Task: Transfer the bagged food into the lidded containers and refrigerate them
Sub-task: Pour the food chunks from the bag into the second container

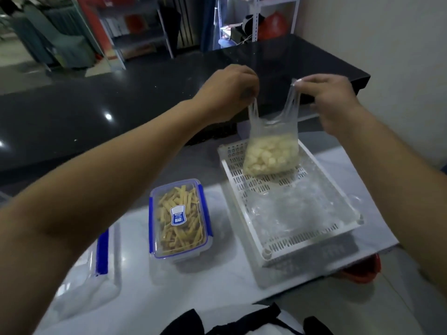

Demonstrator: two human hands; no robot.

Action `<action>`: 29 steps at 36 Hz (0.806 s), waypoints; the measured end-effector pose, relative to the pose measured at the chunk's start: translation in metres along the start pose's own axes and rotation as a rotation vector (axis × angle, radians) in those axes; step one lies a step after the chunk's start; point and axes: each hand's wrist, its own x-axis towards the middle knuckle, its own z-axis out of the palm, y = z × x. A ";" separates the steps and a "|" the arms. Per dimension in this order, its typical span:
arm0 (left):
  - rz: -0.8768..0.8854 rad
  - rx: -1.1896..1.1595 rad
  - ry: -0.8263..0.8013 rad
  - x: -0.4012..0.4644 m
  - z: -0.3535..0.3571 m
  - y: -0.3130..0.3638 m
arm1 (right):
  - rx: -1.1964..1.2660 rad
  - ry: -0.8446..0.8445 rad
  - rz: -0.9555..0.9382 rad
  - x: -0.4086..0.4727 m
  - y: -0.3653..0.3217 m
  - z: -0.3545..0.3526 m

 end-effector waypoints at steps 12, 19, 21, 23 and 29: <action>-0.162 -0.289 0.271 -0.102 -0.091 -0.002 | 0.408 -0.319 -0.053 -0.067 -0.067 0.062; -0.267 -0.316 0.390 -0.181 -0.116 0.009 | 0.587 -0.648 0.073 -0.122 -0.076 0.103; -0.318 -0.262 0.440 -0.208 -0.120 0.009 | 0.564 -0.743 0.089 -0.133 -0.076 0.114; -0.370 -0.172 0.499 -0.235 -0.123 0.009 | 0.555 -0.842 0.097 -0.144 -0.075 0.125; -0.397 0.131 0.553 -0.316 -0.134 0.016 | 0.611 -1.067 0.158 -0.171 -0.071 0.162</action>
